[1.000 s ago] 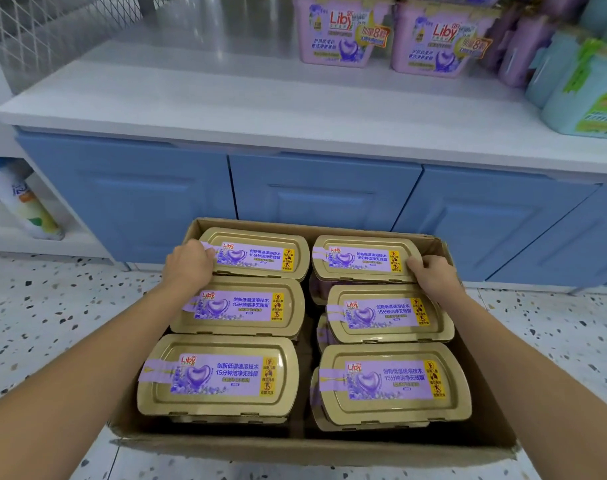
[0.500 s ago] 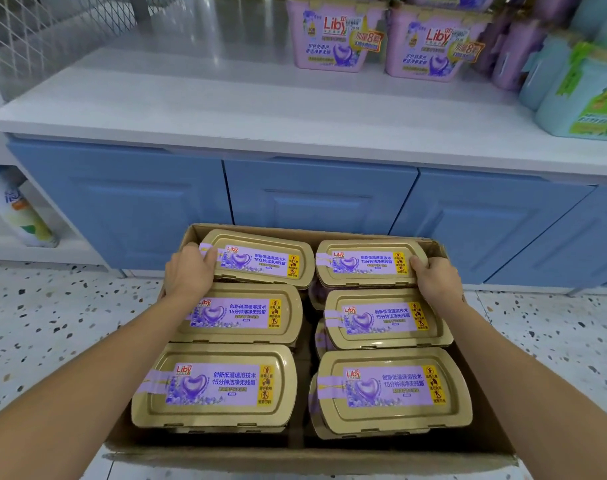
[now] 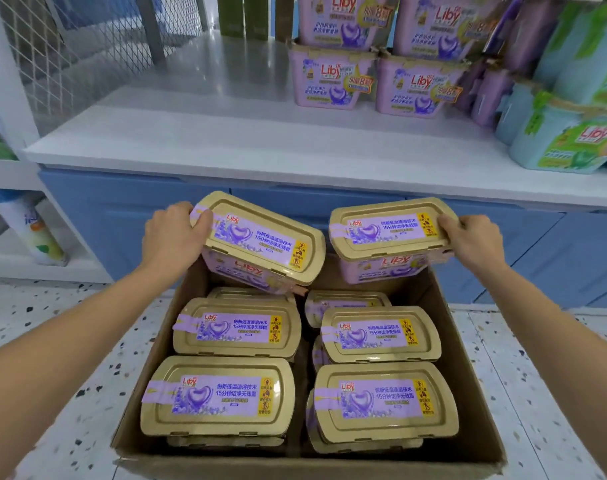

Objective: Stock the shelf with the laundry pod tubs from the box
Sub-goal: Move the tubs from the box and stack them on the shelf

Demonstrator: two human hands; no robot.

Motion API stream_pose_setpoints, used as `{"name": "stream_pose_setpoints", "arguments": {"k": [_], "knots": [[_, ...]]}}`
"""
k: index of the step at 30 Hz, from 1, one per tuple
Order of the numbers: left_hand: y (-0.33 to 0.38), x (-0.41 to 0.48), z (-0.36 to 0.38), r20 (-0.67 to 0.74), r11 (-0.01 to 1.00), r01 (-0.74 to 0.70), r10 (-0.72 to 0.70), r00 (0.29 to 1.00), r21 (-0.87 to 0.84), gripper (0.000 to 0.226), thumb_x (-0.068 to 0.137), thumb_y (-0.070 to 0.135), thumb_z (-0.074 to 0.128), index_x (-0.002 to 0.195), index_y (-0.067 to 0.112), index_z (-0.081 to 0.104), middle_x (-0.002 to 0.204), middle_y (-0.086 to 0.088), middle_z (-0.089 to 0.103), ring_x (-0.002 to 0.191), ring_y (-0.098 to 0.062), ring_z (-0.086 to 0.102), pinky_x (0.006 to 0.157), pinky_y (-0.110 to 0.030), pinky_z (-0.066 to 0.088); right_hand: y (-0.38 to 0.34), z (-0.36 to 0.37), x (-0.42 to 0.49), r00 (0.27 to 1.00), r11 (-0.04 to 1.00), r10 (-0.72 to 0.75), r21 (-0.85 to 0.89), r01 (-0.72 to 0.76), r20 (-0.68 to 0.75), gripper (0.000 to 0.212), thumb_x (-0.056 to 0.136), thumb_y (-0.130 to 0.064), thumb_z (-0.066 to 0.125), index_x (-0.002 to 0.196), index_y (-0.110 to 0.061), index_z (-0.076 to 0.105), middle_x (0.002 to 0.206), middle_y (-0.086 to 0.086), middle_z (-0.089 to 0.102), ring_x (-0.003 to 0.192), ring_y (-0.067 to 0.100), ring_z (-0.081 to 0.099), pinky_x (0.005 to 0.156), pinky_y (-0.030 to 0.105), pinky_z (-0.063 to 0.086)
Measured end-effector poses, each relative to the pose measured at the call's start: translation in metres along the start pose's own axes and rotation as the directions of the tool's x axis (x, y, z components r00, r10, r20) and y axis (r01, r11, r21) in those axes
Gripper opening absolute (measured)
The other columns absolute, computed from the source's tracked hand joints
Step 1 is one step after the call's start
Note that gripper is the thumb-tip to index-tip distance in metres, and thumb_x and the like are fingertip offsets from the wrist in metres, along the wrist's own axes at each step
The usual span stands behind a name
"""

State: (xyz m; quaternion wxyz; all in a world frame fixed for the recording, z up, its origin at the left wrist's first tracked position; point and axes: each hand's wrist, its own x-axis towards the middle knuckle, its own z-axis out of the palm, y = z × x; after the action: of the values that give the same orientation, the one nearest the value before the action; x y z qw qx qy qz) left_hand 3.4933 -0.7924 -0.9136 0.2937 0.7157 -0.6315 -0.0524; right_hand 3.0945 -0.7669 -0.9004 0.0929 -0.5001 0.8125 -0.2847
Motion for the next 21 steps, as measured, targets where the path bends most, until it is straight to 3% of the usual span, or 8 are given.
{"name": "stream_pose_setpoints", "arguments": {"k": [3, 5, 8, 10, 13, 15, 18, 21], "knots": [[0.016, 0.017, -0.040, -0.008, 0.998, 0.002, -0.002, 1.000, -0.070, 0.039, 0.090, 0.032, 0.049, 0.085, -0.003, 0.065, 0.081, -0.027, 0.068, 0.082, -0.042, 0.064, 0.077, -0.043, 0.049, -0.017, -0.033, 0.015, 1.000, 0.998, -0.018, 0.056, 0.019, -0.023, 0.053, 0.087, -0.040, 0.048, 0.073, 0.010, 0.060, 0.076, 0.029, 0.065, 0.077, 0.040, 0.062, 0.063, 0.041, 0.048], [0.023, 0.033, -0.065, 0.030, 0.978, 0.049, -0.043, 0.999, -0.203, 0.040, 0.085, 0.034, 0.052, 0.084, -0.004, 0.065, 0.069, -0.023, 0.068, 0.063, -0.033, 0.069, 0.069, -0.039, 0.053, -0.028, -0.055, 0.028, 0.999, 0.992, -0.013, 0.126, 0.019, -0.041, 0.057, 0.078, -0.046, 0.050, 0.076, 0.009, 0.064, 0.074, 0.029, 0.068, 0.075, 0.042, 0.065, 0.058, 0.045, 0.048], [0.036, 0.063, -0.092, 0.069, 0.940, 0.099, -0.081, 0.994, -0.327, 0.036, 0.083, 0.032, 0.052, 0.081, -0.003, 0.063, 0.037, -0.001, 0.060, 0.030, -0.009, 0.059, 0.044, -0.026, 0.051, -0.045, -0.084, 0.050, 0.999, 0.977, 0.007, 0.213, 0.003, -0.046, 0.053, 0.076, -0.043, 0.054, 0.081, 0.010, 0.063, 0.040, 0.004, 0.063, 0.046, 0.025, 0.065, 0.037, 0.039, 0.045], [0.046, 0.082, -0.103, 0.116, 0.902, 0.145, -0.107, 0.988, -0.407, 0.030, 0.085, 0.026, 0.052, 0.087, -0.002, 0.062, 0.033, 0.001, 0.058, 0.026, -0.008, 0.056, 0.031, -0.020, 0.045, -0.058, -0.099, 0.064, 0.999, 0.969, 0.020, 0.246, -0.008, -0.049, 0.042, 0.081, -0.034, 0.057, 0.086, 0.007, 0.062, 0.032, -0.001, 0.056, 0.027, 0.012, 0.054, 0.026, 0.026, 0.042], [0.061, 0.105, -0.111, 0.115, 0.868, 0.153, -0.112, 0.987, -0.472, 0.038, 0.079, 0.029, 0.053, 0.093, -0.005, 0.061, 0.058, -0.014, 0.064, 0.029, -0.015, 0.059, 0.040, -0.027, 0.048, -0.076, -0.111, 0.079, 0.997, 0.952, 0.027, 0.306, -0.004, -0.073, 0.036, 0.081, -0.032, 0.059, 0.077, 0.004, 0.058, 0.073, 0.020, 0.065, 0.022, 0.008, 0.050, 0.027, 0.025, 0.045], [0.071, 0.115, -0.107, 0.110, 0.864, 0.156, -0.117, 0.987, -0.479, 0.038, 0.081, 0.031, 0.053, 0.093, -0.005, 0.059, 0.062, -0.015, 0.062, 0.028, -0.016, 0.059, 0.039, -0.027, 0.048, -0.085, -0.115, 0.086, 0.994, 0.959, 0.029, 0.283, 0.003, -0.108, 0.031, 0.082, -0.031, 0.060, 0.065, -0.007, 0.048, 0.090, 0.022, 0.062, 0.021, 0.008, 0.050, 0.030, 0.030, 0.047], [0.086, 0.128, -0.095, 0.125, 0.871, 0.174, -0.131, 0.983, -0.460, 0.034, 0.085, 0.029, 0.052, 0.091, -0.004, 0.056, 0.063, -0.017, 0.061, 0.025, -0.015, 0.056, 0.031, -0.022, 0.046, -0.097, -0.114, 0.092, 0.991, 0.970, 0.030, 0.244, 0.002, -0.129, 0.032, 0.083, -0.030, 0.058, 0.062, -0.010, 0.046, 0.096, 0.025, 0.065, 0.048, 0.027, 0.065, 0.045, 0.038, 0.054], [0.095, 0.139, -0.081, 0.139, 0.874, 0.211, -0.166, 0.976, -0.437, 0.034, 0.084, 0.029, 0.051, 0.089, -0.005, 0.058, 0.076, -0.027, 0.068, 0.042, -0.025, 0.066, 0.047, -0.032, 0.054, -0.103, -0.109, 0.100, 0.991, 0.978, 0.043, 0.210, -0.016, -0.126, 0.033, 0.083, -0.032, 0.058, 0.068, -0.004, 0.051, 0.101, 0.029, 0.066, 0.075, 0.043, 0.069, 0.061, 0.048, 0.057]]}}
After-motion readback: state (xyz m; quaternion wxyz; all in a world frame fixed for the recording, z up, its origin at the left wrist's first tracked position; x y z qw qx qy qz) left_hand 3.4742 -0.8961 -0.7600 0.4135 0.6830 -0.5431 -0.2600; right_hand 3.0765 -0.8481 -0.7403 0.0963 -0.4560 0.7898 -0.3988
